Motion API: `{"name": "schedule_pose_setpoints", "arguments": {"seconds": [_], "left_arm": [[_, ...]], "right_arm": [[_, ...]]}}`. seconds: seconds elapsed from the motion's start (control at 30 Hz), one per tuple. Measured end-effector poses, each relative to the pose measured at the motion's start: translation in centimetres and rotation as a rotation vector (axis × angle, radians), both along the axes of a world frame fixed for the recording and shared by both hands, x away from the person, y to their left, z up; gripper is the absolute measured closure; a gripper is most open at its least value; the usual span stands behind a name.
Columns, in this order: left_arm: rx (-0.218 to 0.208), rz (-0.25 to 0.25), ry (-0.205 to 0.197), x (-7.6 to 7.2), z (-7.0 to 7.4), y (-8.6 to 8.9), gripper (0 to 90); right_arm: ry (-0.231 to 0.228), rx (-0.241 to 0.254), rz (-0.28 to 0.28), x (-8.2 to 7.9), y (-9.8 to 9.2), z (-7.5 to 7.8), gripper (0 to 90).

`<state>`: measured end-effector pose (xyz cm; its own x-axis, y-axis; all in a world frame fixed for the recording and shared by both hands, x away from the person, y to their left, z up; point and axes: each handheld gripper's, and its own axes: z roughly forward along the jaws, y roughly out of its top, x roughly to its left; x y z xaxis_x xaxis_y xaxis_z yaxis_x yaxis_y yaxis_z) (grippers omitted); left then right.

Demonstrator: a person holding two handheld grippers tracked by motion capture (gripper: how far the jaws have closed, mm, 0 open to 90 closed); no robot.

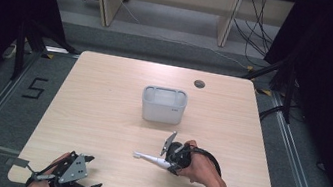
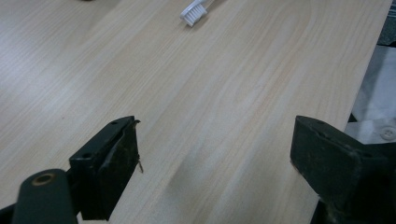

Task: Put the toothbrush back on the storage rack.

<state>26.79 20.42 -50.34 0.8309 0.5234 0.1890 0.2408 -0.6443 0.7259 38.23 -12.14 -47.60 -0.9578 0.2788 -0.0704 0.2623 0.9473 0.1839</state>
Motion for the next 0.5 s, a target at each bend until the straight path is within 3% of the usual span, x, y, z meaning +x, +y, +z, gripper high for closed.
{"name": "schedule_pose_setpoints", "arguments": {"seconds": [0.07,0.1,0.23,0.37,0.43,0.5], "left_arm": [[0.0,0.0,-0.001,-0.02,0.0,0.0,14.8],[-0.001,-0.001,0.0,-0.02,0.0,-0.01,14.8],[0.0,0.0,0.0,-0.02,0.01,-0.01,14.8],[-0.001,0.001,-0.001,-0.01,0.0,-0.02,14.8],[-0.001,0.0,0.0,-0.01,-0.01,-0.02,14.8],[-0.001,0.0,0.0,-0.02,-0.01,-0.03,14.8]], "right_arm": [[0.009,0.0,-0.011,-0.04,0.02,-0.04,65.5],[-0.006,-0.006,0.019,0.15,-0.02,-0.08,65.5],[0.018,-0.016,-0.01,0.01,0.07,0.0,65.9],[0.002,-0.019,0.016,0.08,0.07,-0.04,66.1],[0.018,-0.03,-0.018,-0.24,0.24,0.0,66.2],[0.026,-0.022,-0.009,-0.01,0.15,-0.09,66.3]]}}
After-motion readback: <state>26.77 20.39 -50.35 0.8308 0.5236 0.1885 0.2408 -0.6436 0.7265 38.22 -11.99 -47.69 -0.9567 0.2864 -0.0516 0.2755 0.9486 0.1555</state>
